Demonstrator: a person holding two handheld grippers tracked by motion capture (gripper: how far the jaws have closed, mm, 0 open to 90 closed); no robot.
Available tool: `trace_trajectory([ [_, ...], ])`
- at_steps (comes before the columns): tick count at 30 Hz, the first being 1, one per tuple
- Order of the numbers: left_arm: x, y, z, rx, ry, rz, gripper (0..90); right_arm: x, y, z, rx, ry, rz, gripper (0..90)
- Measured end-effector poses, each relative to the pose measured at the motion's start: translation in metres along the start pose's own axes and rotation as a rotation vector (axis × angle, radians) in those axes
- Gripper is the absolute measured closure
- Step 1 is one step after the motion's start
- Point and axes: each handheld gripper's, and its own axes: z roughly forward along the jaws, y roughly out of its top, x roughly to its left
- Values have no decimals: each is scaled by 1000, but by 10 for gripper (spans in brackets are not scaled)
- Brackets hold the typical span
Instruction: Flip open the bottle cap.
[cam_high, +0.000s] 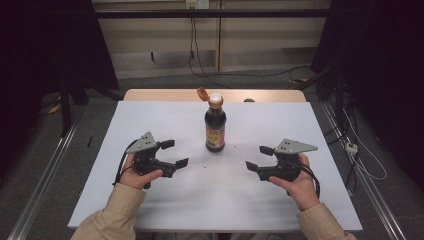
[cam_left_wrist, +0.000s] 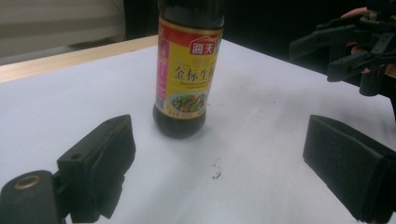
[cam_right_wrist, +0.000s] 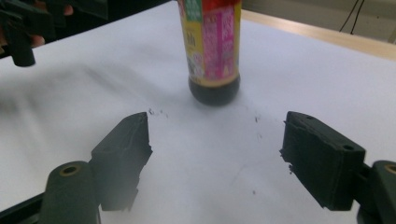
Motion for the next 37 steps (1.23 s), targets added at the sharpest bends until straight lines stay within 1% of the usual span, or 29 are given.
trace_trajectory([
  [3, 1, -4, -6, 5, 15, 5, 89, -3, -12, -1, 17, -14, 9, 232],
  [5, 2, -6, -9, 8, 14, 9, 89, -5, -19, -3, 23, -23, 20, 232],
  [6, 2, -7, -11, 11, 24, 13, 89, -5, -22, -4, 23, -26, 26, 232],
  [8, 3, -9, -14, 19, 29, 19, 89, -6, -26, -6, 23, -39, 25, 232],
  [10, 4, -12, -17, 29, 44, 20, 89, -6, -31, -8, 20, -43, 32, 232],
  [13, 6, -16, -23, 37, 52, 24, 89, -9, -37, -11, 19, -45, 40, 230],
  [14, 7, -18, -25, 37, 56, 19, 89, -10, -39, -13, 18, -51, 41, 230],
  [16, 7, -20, -29, 45, 66, 21, 90, -11, -43, -16, 15, -53, 49, 230],
  [18, 8, -23, -32, 52, 67, 22, 91, -12, -47, -19, 13, -55, 55, 230],
  [19, 8, -25, -34, 55, 77, 19, 91, -12, -49, -20, 10, -54, 58, 230],
  [20, 9, -26, -36, 59, 76, 20, 91, -12, -50, -20, 12, -58, 59, 230],
  [23, 11, -30, -40, 61, 95, 13, 91, -13, -53, -21, 14, -62, 64, 230],
  [24, 11, -30, -42, 68, 100, 21, 91, -13, -53, -20, 14, -62, 62, 230],
  [26, 12, -32, -43, 66, 96, 14, 92, -13, -53, -20, 16, -62, 59, 230],
  [27, 12, -32, -44, 70, 104, 17, 92, -13, -53, -20, 18, -64, 58, 229],
  [28, 13, -33, -44, 72, 102, 16, 92, -13, -53, -20, 18, -63, 57, 229],
  [29, 13, -34, -43, 76, 110, 18, 92, -13, -54, -20, 16, -62, 58, 228],
  [30, 13, -34, -43, 80, 103, 20, 92, -13, -54, -20, 16, -62, 56, 228],
  [31, 13, -35, -42, 87, 113, 28, 92, -13, -54, -20, 15, -63, 57, 228],
  [32, 13, -35, -41, 90, 106, 24, 92, -14, -54, -20, 15, -63, 54, 227],
  [33, 12, -36, -41, 94, 112, 25, 92, -14, -55, -21, 14, -64, 57, 226],
  [37, 13, -36, -40, 97, 109, 34, 92, -15, -55, -22, 6, -69, 65, 226],
])
